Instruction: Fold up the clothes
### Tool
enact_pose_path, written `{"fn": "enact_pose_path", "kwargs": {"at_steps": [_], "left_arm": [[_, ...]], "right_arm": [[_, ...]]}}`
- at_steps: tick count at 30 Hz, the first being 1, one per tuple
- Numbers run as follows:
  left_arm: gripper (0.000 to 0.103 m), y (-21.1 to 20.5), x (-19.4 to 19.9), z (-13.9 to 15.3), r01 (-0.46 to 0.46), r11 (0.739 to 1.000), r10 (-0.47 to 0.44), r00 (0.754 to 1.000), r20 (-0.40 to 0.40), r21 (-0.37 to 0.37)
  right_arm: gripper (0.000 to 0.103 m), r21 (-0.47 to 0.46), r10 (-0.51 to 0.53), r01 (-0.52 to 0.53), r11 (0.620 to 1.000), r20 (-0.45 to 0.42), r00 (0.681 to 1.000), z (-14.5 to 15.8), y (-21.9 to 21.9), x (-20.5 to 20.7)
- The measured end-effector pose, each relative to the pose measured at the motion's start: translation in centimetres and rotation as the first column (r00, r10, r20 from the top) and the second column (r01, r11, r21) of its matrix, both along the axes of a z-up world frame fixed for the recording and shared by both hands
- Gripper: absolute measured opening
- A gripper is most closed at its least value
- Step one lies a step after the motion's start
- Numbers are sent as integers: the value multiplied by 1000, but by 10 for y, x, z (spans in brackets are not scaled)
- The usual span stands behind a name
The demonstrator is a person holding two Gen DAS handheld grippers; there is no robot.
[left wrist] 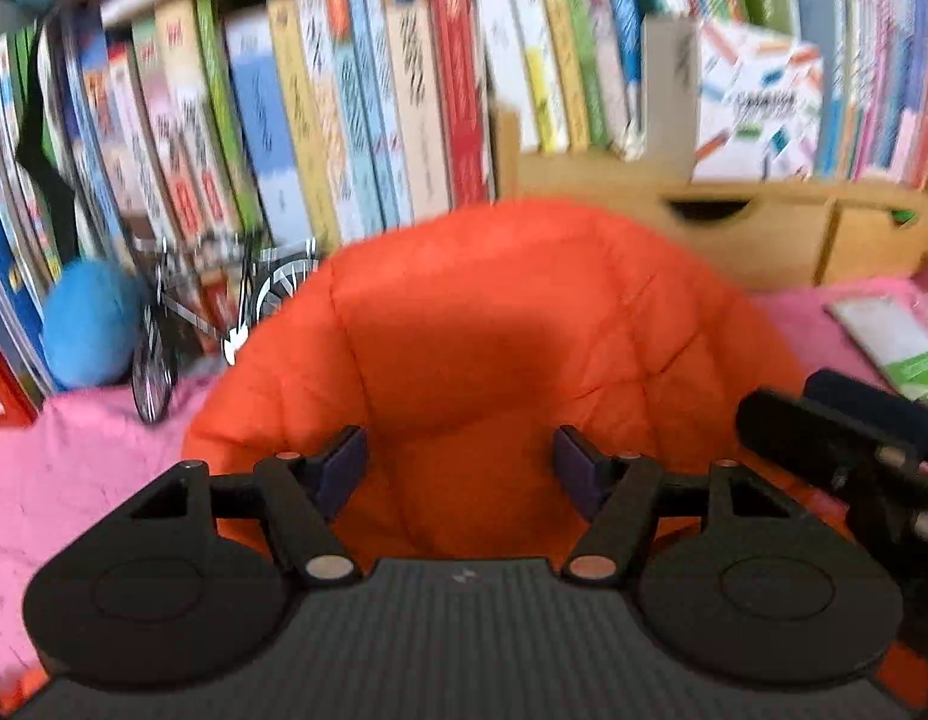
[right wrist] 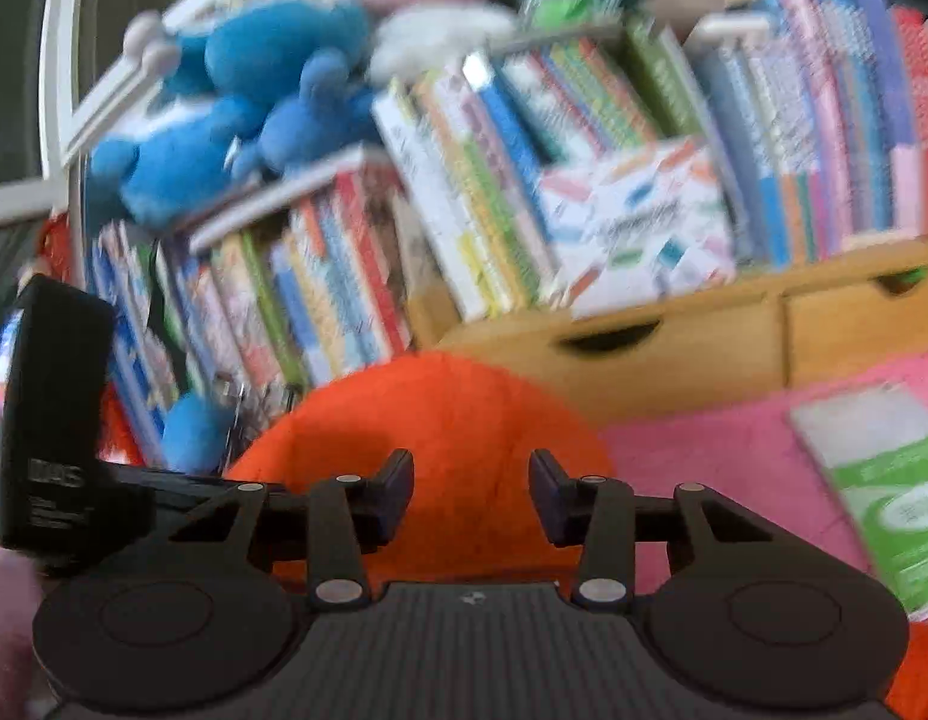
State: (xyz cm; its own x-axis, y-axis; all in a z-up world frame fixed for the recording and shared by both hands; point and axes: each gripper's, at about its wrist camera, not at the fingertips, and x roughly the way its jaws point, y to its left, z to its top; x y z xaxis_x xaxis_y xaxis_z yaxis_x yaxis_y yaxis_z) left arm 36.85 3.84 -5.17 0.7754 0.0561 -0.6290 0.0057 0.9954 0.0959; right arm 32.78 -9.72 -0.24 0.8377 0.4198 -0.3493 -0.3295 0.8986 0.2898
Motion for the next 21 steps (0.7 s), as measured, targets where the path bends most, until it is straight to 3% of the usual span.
{"fn": "enact_pose_path", "kwargs": {"at_steps": [6, 8, 14, 21], "left_arm": [[70, -2, -4, -9, 18, 998, -17, 1000, -19, 58], [70, 0, -7, -11, 25, 998, -24, 1000, -14, 53], [73, 3, -17, -15, 26, 1000, -26, 1000, 11, 15], [75, 12, -12, -15, 30, 998, -30, 1000, -5, -49]], "right_arm": [[36, -46, 9, -19, 999, -200, 980, -18, 6, 22], [31, -71, -3, -13, 997, -218, 976, -21, 7, 25], [31, -184, 0, -39, 982, -208, 978, -22, 18, 20], [35, 0, 29, -29, 1000, -155, 988, -6, -12, 16]]}}
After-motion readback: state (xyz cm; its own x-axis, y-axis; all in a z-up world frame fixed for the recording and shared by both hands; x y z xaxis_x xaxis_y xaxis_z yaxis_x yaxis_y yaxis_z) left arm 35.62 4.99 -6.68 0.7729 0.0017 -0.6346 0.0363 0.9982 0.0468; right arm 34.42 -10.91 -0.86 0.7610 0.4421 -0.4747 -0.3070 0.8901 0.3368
